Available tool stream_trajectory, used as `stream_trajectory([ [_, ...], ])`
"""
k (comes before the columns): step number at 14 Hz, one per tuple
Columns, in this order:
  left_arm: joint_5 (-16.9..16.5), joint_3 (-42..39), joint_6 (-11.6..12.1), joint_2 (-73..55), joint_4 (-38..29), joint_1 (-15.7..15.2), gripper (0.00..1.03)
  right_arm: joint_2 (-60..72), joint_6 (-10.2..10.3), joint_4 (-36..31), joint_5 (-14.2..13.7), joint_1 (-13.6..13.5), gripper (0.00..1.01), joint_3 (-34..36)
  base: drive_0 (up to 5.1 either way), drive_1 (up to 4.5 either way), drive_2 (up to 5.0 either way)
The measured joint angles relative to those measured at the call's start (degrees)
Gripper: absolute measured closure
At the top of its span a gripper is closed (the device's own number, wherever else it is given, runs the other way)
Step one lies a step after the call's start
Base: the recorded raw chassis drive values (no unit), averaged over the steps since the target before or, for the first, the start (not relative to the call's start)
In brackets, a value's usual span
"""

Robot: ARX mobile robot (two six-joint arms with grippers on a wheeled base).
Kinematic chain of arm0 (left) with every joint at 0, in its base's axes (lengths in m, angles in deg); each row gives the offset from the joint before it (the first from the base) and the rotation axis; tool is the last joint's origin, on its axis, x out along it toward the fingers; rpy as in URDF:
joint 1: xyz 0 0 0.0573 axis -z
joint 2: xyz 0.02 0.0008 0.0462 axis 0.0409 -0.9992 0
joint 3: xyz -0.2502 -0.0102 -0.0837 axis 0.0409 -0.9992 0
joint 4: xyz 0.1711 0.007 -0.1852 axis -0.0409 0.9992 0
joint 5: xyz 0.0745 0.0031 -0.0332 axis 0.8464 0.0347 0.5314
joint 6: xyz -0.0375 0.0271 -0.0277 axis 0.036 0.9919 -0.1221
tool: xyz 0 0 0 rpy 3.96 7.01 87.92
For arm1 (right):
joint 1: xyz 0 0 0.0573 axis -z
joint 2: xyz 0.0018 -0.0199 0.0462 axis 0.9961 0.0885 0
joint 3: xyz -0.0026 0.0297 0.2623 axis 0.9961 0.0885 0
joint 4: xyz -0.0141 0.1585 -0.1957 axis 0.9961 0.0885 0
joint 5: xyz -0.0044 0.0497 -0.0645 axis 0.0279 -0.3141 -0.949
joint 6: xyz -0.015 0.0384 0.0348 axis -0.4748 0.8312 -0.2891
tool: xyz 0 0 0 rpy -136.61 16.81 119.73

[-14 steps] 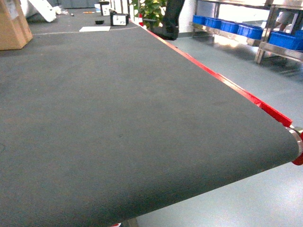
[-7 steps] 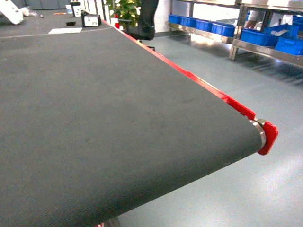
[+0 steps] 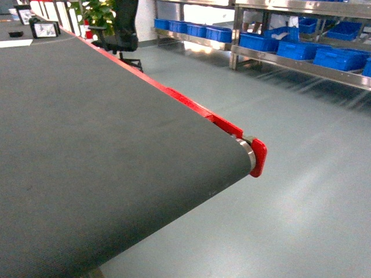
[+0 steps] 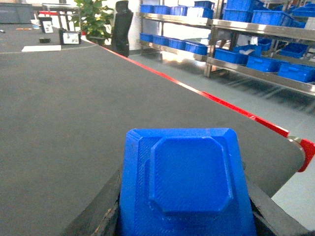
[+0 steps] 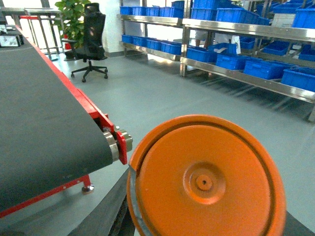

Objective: Sort blue parts and orange caps into right shelf containers

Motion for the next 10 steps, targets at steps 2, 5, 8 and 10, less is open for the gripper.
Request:
stream_trajectory([
  [2, 0.00, 0.00, 0.00, 0.00, -0.02, 0.00, 0.60, 0.00, 0.00, 0.00, 0.00, 0.00, 0.56, 0.00, -1.5, -1.51, -1.5],
  [5, 0.00, 0.00, 0.00, 0.00, 0.00, 0.00, 0.60, 0.00, 0.00, 0.00, 0.00, 0.00, 0.56, 0.00, -1.5, -1.55, -1.5],
  [8, 0.00, 0.00, 0.00, 0.00, 0.00, 0.00, 0.60, 0.00, 0.02, 0.00, 0.00, 0.00, 0.56, 0.00, -1.7, -1.66, -1.7],
  [10, -0.07, 0.00, 0.00, 0.00, 0.00, 0.00, 0.60, 0.00, 0.02, 0.00, 0.00, 0.00, 0.56, 0.00, -1.5, -1.50, -1.5],
])
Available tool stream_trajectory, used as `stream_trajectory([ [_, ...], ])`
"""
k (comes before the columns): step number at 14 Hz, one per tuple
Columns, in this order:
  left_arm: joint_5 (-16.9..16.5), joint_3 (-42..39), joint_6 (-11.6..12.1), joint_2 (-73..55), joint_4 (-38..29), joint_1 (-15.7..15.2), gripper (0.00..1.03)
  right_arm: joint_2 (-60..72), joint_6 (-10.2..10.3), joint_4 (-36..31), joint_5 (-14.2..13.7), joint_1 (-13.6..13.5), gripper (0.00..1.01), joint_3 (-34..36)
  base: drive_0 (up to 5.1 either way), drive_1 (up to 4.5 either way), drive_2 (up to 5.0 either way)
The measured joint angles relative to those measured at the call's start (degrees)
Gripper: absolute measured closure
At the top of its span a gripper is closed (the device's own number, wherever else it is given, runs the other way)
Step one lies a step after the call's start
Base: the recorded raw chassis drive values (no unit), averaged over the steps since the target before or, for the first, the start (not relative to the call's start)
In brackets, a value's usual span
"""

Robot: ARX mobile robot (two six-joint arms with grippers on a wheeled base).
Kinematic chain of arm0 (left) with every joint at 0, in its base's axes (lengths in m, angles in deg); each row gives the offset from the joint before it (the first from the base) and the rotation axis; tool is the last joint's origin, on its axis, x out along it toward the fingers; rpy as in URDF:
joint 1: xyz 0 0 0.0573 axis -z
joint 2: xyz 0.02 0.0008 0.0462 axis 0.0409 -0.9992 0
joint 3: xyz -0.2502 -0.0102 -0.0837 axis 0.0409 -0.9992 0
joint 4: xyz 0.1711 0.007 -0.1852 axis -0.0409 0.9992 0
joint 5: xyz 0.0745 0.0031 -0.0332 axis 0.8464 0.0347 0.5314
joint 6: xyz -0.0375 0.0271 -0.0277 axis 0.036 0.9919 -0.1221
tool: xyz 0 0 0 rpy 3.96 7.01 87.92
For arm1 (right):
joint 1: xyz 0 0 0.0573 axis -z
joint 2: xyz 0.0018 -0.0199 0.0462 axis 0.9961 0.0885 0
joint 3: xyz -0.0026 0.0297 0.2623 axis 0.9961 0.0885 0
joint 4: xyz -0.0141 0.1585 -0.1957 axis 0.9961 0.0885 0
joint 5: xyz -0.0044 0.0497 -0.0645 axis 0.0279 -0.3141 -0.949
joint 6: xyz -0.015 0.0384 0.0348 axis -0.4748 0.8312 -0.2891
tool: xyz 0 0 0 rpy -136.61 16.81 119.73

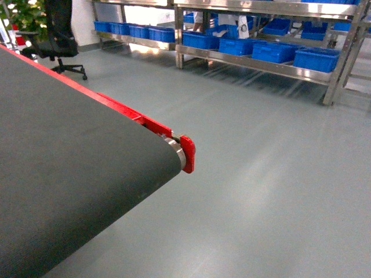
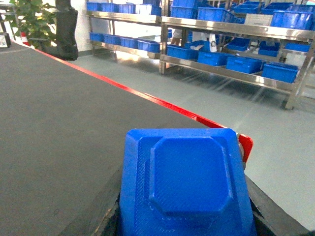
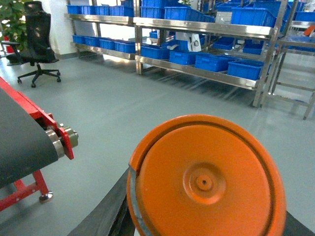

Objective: Sort blue parts and orange caps into right shelf containers

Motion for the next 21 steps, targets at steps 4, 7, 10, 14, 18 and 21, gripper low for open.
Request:
stream_trajectory([
  [4, 0.02, 0.00, 0.00, 0.00, 0.00, 0.00, 0.60, 0.00, -0.02, 0.00, 0.00, 0.00, 0.56, 0.00, -1.6, -1.58, -1.6],
  [7, 0.04, 0.00, 0.00, 0.00, 0.00, 0.00, 0.60, 0.00, -0.02, 0.00, 0.00, 0.00, 0.56, 0.00, -1.7, -1.68, -1.7],
  [10, 0.00, 0.00, 0.00, 0.00, 0.00, 0.00, 0.60, 0.00, 0.00, 0.00, 0.00, 0.00, 0.56, 0.00, -1.5, -1.54, -1.5],
  [14, 0.00, 0.00, 0.00, 0.00, 0.00, 0.00, 0.60, 0.00, 0.00, 0.00, 0.00, 0.00, 0.56, 0.00, -1.6, -1.55, -1.6],
  [18, 0.00, 0.00, 0.00, 0.00, -0.02, 0.00, 0.60, 0.00, 0.00, 0.00, 0.00, 0.00, 0.56, 0.00, -1.7, -1.71, -1.7],
  [21, -0.02, 0.00, 0.00, 0.00, -0.02, 0.00, 0.60, 0.00, 0.00, 0.02, 0.00, 0.00, 0.56, 0.00, -1.6, -1.61, -1.6],
])
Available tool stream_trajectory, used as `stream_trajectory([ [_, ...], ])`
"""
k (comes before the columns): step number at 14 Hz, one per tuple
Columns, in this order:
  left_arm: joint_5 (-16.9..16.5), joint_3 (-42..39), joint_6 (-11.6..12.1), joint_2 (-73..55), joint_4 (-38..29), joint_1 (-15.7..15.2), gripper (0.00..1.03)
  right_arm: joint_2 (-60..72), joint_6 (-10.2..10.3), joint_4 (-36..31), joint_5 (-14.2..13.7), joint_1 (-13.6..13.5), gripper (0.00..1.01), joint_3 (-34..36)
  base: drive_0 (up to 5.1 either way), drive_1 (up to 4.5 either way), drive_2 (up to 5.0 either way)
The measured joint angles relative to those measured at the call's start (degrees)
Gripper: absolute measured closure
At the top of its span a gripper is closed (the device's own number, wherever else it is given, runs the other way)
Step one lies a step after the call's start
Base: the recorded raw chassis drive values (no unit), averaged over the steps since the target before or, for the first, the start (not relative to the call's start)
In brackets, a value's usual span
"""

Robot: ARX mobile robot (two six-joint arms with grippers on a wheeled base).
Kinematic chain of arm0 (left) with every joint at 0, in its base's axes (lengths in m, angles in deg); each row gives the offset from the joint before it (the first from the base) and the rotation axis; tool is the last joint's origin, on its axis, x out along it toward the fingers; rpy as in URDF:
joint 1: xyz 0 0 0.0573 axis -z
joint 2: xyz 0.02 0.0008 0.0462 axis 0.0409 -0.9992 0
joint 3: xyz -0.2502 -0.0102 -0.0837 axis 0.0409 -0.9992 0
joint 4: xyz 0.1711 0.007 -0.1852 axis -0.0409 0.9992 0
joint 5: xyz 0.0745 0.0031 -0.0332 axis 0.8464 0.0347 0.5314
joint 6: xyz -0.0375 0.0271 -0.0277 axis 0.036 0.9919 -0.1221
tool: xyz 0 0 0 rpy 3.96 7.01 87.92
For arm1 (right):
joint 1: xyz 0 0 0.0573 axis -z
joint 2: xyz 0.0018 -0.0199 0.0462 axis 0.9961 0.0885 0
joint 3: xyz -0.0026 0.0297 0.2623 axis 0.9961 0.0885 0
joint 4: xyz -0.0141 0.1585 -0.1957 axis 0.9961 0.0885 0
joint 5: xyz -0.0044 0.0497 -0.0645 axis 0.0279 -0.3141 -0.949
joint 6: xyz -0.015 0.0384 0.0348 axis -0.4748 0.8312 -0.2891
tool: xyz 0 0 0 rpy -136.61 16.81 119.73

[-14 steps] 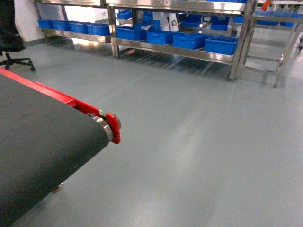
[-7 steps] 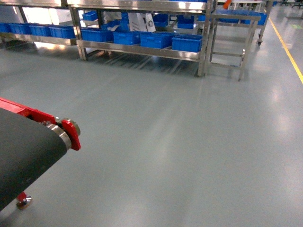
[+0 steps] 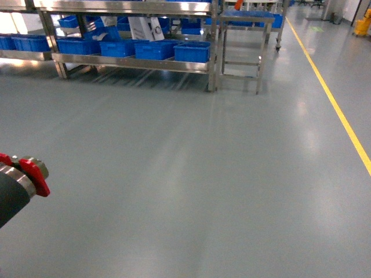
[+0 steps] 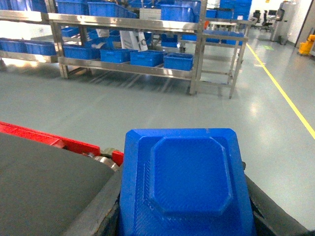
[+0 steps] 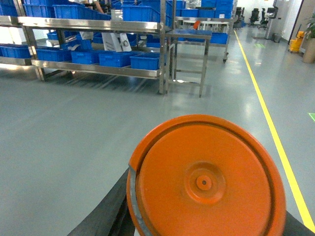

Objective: Sort blue parts and orange caps into right shelf containers

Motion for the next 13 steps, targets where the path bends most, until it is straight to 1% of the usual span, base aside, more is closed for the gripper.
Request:
stream_trajectory([
  [13, 0.00, 0.00, 0.00, 0.00, 0.02, 0.00, 0.60, 0.00, 0.00, -0.02, 0.00, 0.00, 0.56, 0.00, -1.6, -1.61, -1.6],
])
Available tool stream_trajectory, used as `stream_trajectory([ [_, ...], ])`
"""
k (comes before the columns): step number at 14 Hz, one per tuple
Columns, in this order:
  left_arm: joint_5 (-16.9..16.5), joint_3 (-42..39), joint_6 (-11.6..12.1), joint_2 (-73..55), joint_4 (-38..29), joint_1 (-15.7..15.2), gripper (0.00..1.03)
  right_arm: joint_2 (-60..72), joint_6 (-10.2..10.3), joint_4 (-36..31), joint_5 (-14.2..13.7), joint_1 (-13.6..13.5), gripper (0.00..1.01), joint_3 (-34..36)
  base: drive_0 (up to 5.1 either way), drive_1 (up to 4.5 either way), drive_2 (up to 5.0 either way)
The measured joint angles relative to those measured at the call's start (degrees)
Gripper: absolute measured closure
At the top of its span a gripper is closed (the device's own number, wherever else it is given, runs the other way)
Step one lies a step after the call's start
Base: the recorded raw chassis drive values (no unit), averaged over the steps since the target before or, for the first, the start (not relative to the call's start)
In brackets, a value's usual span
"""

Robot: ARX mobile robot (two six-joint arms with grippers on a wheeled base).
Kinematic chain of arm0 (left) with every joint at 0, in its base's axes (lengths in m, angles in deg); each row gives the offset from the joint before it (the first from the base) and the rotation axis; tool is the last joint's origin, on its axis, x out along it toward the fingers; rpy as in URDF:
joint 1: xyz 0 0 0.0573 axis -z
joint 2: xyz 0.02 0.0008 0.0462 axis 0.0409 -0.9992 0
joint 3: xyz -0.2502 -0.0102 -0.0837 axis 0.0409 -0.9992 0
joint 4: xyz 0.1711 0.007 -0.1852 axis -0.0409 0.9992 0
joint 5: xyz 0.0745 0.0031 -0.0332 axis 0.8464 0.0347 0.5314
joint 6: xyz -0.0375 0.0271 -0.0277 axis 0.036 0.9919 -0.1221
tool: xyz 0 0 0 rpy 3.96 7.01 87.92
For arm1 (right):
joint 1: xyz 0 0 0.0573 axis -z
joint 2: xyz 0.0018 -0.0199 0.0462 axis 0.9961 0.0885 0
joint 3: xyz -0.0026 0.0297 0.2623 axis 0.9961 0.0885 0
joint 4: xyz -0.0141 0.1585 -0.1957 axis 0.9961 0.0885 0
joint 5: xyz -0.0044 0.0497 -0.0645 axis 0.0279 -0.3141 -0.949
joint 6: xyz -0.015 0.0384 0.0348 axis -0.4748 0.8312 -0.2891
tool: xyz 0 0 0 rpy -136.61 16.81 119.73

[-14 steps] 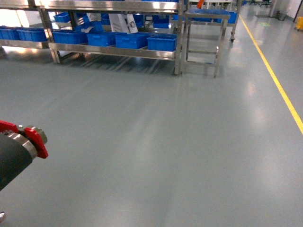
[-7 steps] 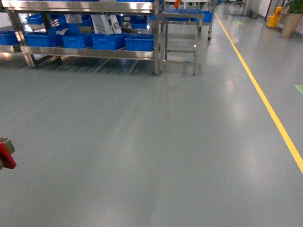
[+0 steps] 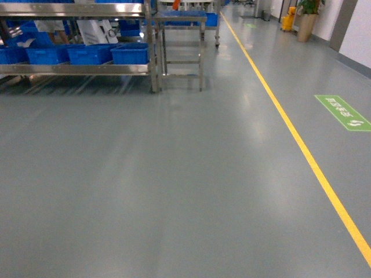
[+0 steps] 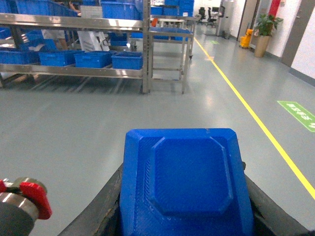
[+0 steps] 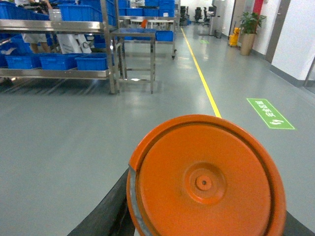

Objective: Sort blue parts and orange caps into right shelf containers

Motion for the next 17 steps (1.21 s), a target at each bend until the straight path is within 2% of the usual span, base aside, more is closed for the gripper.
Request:
stream_trajectory([
  [2, -0.09, 0.00, 0.00, 0.00, 0.02, 0.00, 0.60, 0.00, -0.02, 0.07, -0.02, 0.00, 0.56, 0.00, -0.8, 1.18, -2.8],
  [17, -0.04, 0.00, 0.00, 0.00, 0.04, 0.00, 0.60, 0.00, 0.00, 0.11, 0.00, 0.00, 0.56, 0.00, 0.3, 4.48, -3.9],
])
